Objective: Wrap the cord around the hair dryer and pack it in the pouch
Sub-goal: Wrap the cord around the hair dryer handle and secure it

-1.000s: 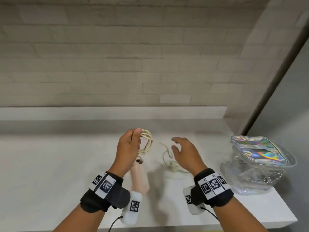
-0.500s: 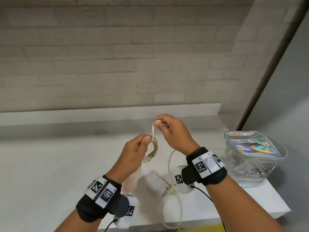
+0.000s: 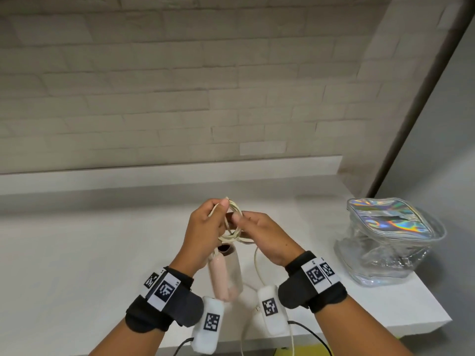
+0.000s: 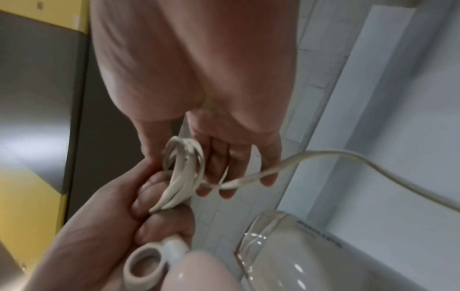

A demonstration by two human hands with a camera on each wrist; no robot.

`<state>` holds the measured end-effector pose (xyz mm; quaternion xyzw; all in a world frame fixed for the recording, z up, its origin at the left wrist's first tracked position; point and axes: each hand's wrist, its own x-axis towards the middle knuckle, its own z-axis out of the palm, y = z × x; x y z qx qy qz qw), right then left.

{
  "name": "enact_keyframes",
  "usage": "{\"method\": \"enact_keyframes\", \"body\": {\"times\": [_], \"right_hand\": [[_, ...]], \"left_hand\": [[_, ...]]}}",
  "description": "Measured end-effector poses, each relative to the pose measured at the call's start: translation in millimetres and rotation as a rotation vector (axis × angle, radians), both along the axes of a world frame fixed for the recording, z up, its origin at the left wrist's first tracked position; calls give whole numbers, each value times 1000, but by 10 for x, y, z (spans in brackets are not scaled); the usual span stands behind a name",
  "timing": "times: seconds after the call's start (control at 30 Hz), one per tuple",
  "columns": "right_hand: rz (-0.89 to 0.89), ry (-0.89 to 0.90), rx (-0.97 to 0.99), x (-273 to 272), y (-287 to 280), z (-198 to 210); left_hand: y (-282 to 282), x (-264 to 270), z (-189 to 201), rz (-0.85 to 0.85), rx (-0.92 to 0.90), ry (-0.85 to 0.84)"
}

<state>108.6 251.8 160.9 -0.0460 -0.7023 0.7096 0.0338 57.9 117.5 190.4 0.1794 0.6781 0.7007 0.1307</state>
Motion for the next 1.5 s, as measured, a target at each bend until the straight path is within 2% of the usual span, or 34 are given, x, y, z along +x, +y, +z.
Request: {"method": "enact_keyframes", "body": {"times": [0.13, 0.23, 0.37, 0.5, 0.57, 0.7, 0.77, 0.87, 0.93, 1.07, 1.17, 1.27, 1.37, 1.4, 1.5], "right_hand": [[-112, 48, 11, 8, -34, 30], [-52, -19, -29, 1, 16, 19], [-114, -88, -71, -27, -7, 0], [-223, -46, 106, -14, -21, -51], [-336, -9, 256, 10, -6, -33], [-532, 155, 648, 85, -143, 13], [-576, 209, 751, 117, -235, -13], [-428, 124, 650, 158, -322, -42], [-322, 32, 493, 178, -330, 16], [-241, -13, 169, 277, -186, 252], [-131, -49, 118, 354, -146, 272], [-243, -9, 41, 371, -133, 249], [-267, -88, -288, 405, -120, 297], [-242, -102, -328, 419, -119, 304], [-194, -96, -92, 466, -108, 258]], "left_hand": [[82, 24, -67, 50, -59, 101], [92, -35, -171, 106, -92, 106], [124, 33, -128, -4, -144, 133], [103, 46, -51, -96, -98, -58], [68, 7, -78, -97, -114, -109], [104, -23, -155, -27, -119, -71], [146, -12, -151, 10, -108, -25], [163, -44, -179, 82, -88, 22], [152, -78, -216, 126, -101, 27], [155, -111, -331, 172, -119, 118], [153, -184, -364, 209, -117, 146], [136, -235, -415, 218, -95, 119], [107, -306, -454, 274, -94, 123], [82, -351, -449, 316, -76, 102], [-8, -462, -396, 378, -34, 51]]}}
